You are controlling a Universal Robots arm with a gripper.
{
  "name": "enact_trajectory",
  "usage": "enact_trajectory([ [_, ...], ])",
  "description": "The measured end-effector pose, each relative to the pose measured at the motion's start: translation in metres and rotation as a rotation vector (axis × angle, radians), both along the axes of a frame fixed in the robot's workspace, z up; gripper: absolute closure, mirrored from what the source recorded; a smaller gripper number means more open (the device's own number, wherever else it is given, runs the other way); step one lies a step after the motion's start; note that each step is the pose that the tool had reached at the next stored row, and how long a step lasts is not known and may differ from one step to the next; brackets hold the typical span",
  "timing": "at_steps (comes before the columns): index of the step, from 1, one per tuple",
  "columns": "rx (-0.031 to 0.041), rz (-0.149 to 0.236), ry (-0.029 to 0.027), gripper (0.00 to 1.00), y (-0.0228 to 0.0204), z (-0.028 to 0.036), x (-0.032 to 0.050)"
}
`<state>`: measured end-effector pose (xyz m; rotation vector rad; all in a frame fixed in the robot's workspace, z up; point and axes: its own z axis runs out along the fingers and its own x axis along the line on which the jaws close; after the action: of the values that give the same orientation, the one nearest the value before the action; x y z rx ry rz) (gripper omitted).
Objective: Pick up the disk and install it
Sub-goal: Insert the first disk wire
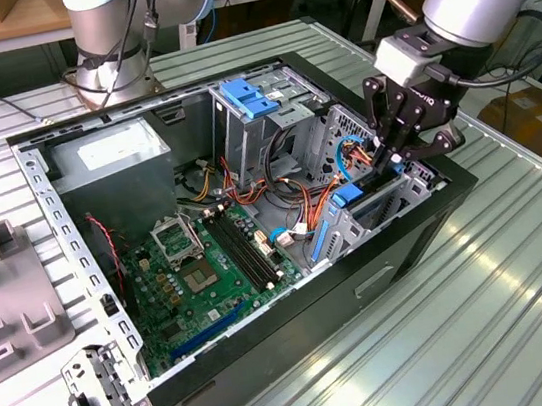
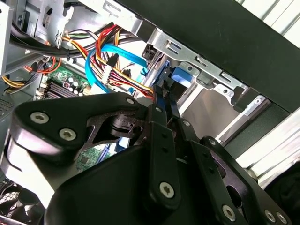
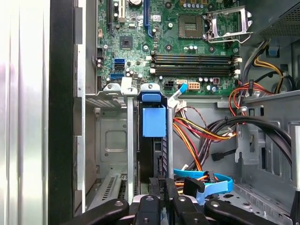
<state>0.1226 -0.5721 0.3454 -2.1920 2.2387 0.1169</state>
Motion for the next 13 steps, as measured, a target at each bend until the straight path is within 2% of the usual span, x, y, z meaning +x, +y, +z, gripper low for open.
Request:
enact_trajectory([
  [9,0.0061,0.001,0.0000,0.83,-0.0001,-0.0049,-0.0004],
  [11,0.0071,0.002,0.0000,0.83,0.0000,-0.0029,-0.0004],
  [13,0.0062,0.002,0.0000,0.83,0.0000,0.0023,-0.0004],
])
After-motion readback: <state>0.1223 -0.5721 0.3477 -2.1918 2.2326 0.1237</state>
